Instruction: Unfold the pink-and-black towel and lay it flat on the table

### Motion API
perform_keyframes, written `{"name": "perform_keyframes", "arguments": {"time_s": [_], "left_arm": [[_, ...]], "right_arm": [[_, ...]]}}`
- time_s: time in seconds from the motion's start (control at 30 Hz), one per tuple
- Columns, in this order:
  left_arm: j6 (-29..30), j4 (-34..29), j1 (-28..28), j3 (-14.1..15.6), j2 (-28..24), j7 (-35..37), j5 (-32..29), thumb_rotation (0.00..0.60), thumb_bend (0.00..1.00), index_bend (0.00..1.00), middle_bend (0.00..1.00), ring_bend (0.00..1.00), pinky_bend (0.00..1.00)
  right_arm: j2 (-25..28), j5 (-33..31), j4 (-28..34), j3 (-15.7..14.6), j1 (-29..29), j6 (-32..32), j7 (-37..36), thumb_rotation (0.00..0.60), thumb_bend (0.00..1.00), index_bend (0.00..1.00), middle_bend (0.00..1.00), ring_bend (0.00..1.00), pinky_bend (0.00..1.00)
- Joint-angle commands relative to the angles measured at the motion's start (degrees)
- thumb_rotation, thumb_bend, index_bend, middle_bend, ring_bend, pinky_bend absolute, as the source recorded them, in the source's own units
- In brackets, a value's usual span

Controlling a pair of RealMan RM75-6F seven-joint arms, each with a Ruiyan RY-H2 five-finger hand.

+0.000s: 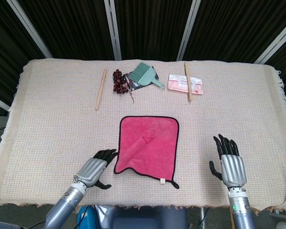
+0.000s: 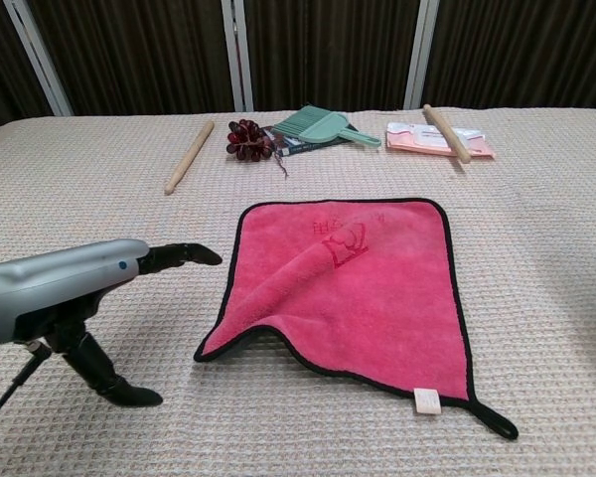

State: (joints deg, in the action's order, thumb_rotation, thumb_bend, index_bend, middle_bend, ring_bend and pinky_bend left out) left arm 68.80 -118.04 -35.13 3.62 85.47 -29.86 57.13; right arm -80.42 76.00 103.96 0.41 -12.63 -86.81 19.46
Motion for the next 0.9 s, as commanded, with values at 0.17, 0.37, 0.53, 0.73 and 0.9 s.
{"name": "perform_keyframes", "arguments": {"time_s": [0.17,0.37,0.53,0.73,0.9], "left_arm": [[5.4,-3.5,6.0,4.9,-6.4,4.6,10.5,0.600,0.09,0.03,0.00,0.00,0.00],[10.1,-2.8,10.9,8.3,-11.7,7.7,18.0,0.600,0.09,0.05,0.00,0.00,0.00],[12.0,-1.7,13.3,9.9,-16.6,9.9,22.4,0.600,0.09,0.05,0.00,0.00,0.00],[15.5,-2.7,15.7,8.6,-20.8,13.7,25.5,0.600,0.09,0.05,0.00,0.00,0.00],[15.9,-3.7,17.1,7.8,-23.6,18.1,27.7,0.600,0.09,0.05,0.00,0.00,0.00]], "right_arm": [[1.9,4.0,2.0,-1.3,1.1,0.3,-0.6,0.600,0.39,0.07,0.00,0.00,0.00],[2.4,6.5,2.6,-3.3,1.6,2.3,0.3,0.600,0.35,0.10,0.00,0.00,0.00],[2.5,7.9,3.2,-4.3,1.8,3.8,1.1,0.600,0.35,0.14,0.00,0.00,0.00],[3.4,9.9,4.2,-5.8,1.8,5.7,3.1,0.600,0.89,0.19,0.00,0.00,0.00],[4.3,10.1,4.3,-7.2,1.1,9.6,3.4,0.600,1.00,0.20,0.00,0.00,0.00]]}}
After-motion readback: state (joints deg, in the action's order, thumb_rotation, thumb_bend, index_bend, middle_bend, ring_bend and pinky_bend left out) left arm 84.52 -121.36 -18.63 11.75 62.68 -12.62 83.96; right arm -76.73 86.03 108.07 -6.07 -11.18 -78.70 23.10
